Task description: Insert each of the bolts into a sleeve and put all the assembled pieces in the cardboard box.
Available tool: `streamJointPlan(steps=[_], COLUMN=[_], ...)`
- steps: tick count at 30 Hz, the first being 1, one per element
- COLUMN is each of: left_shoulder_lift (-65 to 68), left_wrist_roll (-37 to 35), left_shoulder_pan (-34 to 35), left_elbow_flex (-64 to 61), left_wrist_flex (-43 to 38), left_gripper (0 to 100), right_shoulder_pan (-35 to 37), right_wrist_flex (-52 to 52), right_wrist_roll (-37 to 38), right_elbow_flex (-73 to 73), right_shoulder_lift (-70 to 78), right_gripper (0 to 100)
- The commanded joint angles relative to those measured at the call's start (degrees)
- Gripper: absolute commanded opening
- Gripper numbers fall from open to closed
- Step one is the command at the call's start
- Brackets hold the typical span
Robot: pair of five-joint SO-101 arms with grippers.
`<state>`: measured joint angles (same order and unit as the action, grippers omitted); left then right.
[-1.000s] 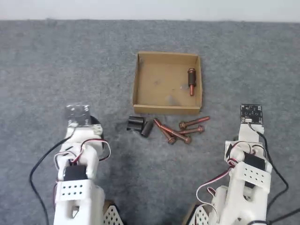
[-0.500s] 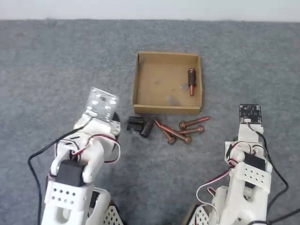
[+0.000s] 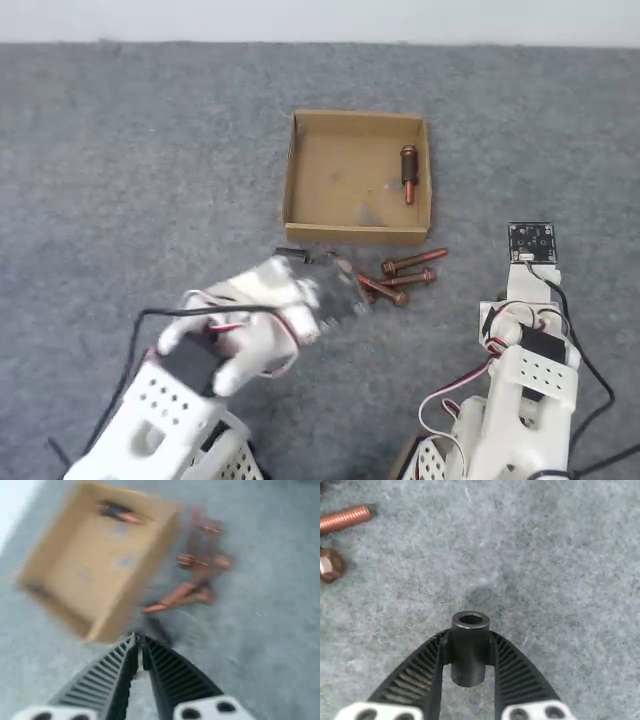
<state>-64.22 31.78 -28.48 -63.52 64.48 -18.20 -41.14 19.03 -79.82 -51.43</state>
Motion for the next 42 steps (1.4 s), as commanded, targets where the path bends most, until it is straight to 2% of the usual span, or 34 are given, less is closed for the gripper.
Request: streamJointPlan(steps=[1,7,11,17,24,28,33,42], left_shoulder_lift=[6.95,17.05,26.73,42.37,56.88,63.21,70.59,73.23], left_wrist_roll=[8.88,12.66,12.75,12.84,12.75,12.75,12.84,12.57], left_shoulder_pan=[-7.38,-8.7,-8.88,-8.88,-8.88,-9.41,-10.29,-12.04], left_elbow_flex=[0.48,6.81,13.93,26.42,36.62,40.57,41.71,43.91], left_wrist_flex=[2.55,2.64,2.64,2.64,2.55,2.46,-3.34,-4.92], left_gripper=[2,2,2,7,8,8,8,8], right_shoulder_pan=[-1.01,-0.92,-0.92,-1.01,-1.01,-1.01,-1.01,-1.01], right_wrist_flex=[1.36,1.45,1.45,1.54,1.54,1.54,1.54,1.54], right_wrist_roll=[0.88,0.88,0.97,0.97,0.97,0.97,0.97,0.97], right_elbow_flex=[0.26,0.26,0.26,0.26,0.26,0.26,0.35,0.35], right_shoulder_lift=[-2.07,-2.07,-2.07,-2.07,-2.07,-2.07,-2.07,-2.07], right_gripper=[0.6,0.6,0.6,0.6,0.6,0.6,0.6,0.6])
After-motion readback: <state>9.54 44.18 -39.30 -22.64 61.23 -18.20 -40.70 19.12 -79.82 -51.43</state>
